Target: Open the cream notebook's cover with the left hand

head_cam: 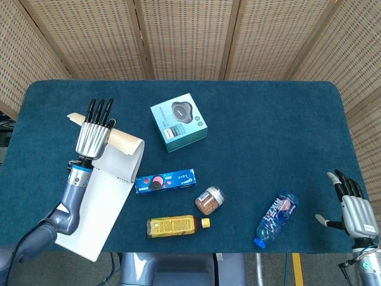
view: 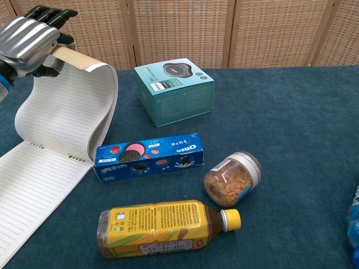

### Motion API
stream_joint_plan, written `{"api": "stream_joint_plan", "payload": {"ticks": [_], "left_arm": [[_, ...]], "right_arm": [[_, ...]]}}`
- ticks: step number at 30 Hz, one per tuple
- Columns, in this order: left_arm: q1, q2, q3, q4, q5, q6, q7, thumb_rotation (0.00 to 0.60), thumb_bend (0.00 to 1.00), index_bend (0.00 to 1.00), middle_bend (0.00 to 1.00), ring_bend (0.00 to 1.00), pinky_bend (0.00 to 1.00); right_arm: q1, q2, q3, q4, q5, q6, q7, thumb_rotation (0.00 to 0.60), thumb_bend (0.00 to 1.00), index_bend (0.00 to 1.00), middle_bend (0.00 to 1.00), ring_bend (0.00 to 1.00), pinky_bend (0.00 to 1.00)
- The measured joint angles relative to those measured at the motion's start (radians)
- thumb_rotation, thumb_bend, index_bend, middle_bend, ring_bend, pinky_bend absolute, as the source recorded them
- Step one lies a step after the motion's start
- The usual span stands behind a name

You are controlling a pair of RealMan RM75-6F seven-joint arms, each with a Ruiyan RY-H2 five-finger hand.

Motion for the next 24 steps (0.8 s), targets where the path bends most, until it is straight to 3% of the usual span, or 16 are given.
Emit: {"api": "stream_joint_plan", "payload": {"ticks": [7,10,15,21,24], "left_arm": [[-0.019,-0.054,0.022,0.104,0.003,0.015,-0.043,0.600,0.63,0.83,0.00,0.00,0.00],[-0.023,-0.071,0.029,0.137,0.001,0.019,-0.057,0.600,0.54,0.77,0.00,0.00,0.00],[-0.024,-0.096,0.036,0.187,-0.007,0.029,-0.063,0.600,0.29,0.47,0.00,0.00,0.00],[-0.023,-0.129,0.039,0.239,-0.020,0.061,-0.048,0.600,0.16,0.13,0.00,0.00,0.00],[-0.025,-0.142,0.036,0.259,-0.032,0.070,-0.045,0.600,0.11,0.02,0.00,0.00,0.00]], "right_arm": [[-0.001,-0.001,0.000,0.001,-0.001,0.003,0.003,0.600,0.05,0.03,0.00,0.00,0.00],[-0.001,0.000,0.000,0.000,0.000,0.002,0.003,0.600,0.05,0.03,0.00,0.00,0.00],[-0.001,0.000,0.001,-0.002,-0.002,0.005,0.006,0.600,0.05,0.03,0.00,0.00,0.00],[-0.003,-0.004,0.002,0.003,-0.005,0.011,0.012,0.600,0.05,0.03,0.00,0.00,0.00],[-0.003,-0.002,0.003,0.003,-0.007,0.014,0.016,0.600,0.05,0.03,0.00,0.00,0.00]]}}
